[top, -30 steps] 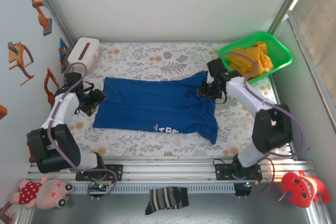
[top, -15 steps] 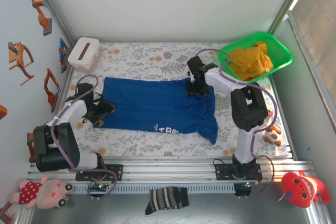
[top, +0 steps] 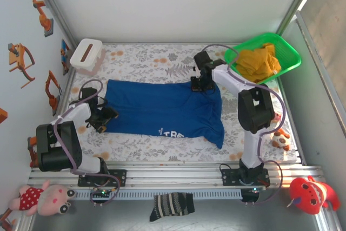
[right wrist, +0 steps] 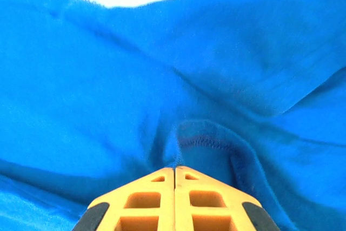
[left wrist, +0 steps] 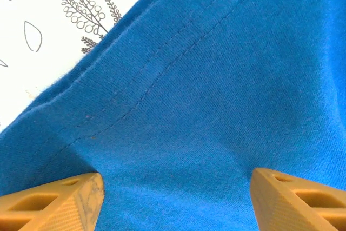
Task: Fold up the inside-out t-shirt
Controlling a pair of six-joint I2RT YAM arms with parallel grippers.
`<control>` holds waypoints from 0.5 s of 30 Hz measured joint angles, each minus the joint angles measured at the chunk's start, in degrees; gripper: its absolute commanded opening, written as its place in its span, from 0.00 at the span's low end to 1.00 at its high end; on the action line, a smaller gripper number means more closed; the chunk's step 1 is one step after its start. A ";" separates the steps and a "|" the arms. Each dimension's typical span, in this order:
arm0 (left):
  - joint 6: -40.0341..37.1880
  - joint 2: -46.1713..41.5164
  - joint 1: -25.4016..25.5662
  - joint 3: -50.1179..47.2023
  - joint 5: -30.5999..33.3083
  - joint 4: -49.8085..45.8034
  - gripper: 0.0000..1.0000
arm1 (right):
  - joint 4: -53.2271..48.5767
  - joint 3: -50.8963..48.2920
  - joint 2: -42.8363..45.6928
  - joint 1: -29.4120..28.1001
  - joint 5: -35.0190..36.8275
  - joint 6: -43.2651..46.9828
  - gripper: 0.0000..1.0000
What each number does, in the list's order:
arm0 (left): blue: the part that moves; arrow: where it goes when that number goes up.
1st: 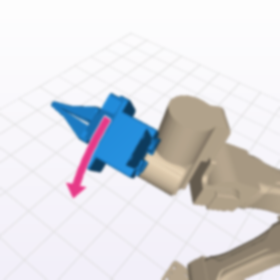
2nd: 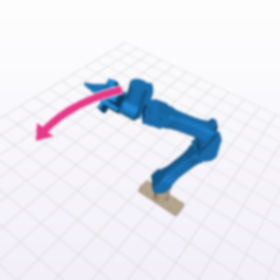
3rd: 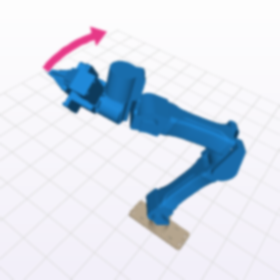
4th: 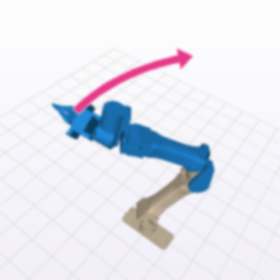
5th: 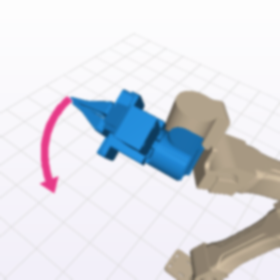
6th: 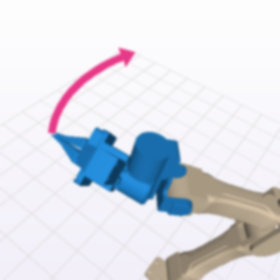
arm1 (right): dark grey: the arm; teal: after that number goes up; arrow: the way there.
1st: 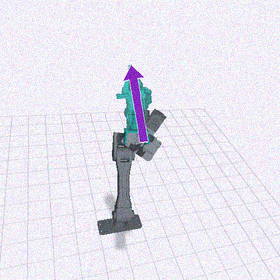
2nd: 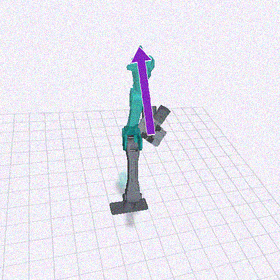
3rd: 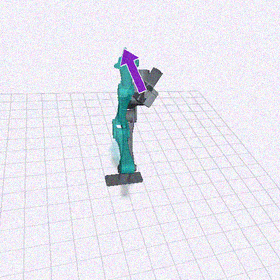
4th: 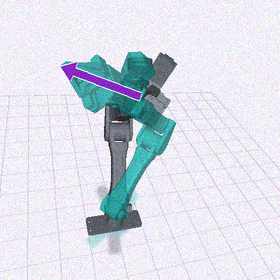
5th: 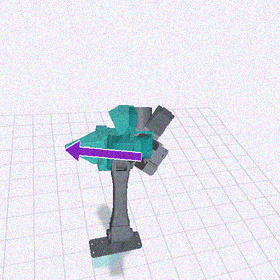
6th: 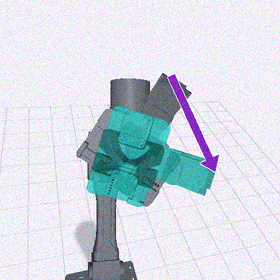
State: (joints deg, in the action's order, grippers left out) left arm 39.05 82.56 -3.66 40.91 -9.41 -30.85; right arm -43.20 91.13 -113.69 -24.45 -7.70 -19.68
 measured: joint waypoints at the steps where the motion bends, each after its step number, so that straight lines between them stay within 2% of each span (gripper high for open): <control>1: 0.13 0.04 0.00 0.04 0.00 0.00 0.72 | -0.02 0.74 0.00 0.44 -0.17 -0.02 0.00; 2: 0.17 0.09 0.00 0.09 -0.02 -0.02 0.72 | -0.04 1.51 0.00 0.85 -0.33 -0.04 0.00; 4: 0.33 0.17 0.00 0.15 0.00 -0.04 0.72 | 0.07 2.40 -0.04 1.40 -0.37 -0.24 0.21; 5: 0.37 0.17 0.00 0.20 -0.02 -0.09 0.72 | 0.20 2.47 -0.04 1.51 -0.24 -0.22 0.26; 9: 0.37 0.13 0.00 0.24 -0.02 -0.22 0.72 | 1.77 -0.22 1.05 1.66 0.28 -1.33 0.28; 15: 0.37 -0.81 0.00 0.39 -0.04 -0.66 0.72 | 2.67 -13.55 11.39 3.10 2.60 -1.55 0.26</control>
State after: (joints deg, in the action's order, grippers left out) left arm 39.42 81.76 -3.66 41.30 -9.45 -31.51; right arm -40.53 77.58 -102.30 -21.34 -5.10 -21.23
